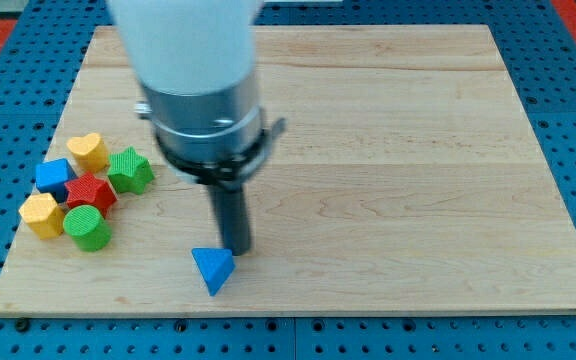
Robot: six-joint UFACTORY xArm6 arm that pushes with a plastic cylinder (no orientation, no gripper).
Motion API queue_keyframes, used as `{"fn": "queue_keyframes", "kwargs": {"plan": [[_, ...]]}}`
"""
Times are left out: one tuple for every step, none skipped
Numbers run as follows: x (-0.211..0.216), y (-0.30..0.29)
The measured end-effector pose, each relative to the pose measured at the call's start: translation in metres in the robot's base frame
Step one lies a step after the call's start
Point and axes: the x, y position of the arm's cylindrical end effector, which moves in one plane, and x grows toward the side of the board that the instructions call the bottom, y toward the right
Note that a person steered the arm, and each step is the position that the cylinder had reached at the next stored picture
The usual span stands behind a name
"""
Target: Place the triangle into the green circle to the bottom right
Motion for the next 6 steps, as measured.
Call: {"fn": "queue_keyframes", "kwargs": {"plan": [[0.019, 0.052], [0.034, -0.040], [0.034, -0.158], [0.034, -0.160], [0.034, -0.147], [0.033, -0.147]]}}
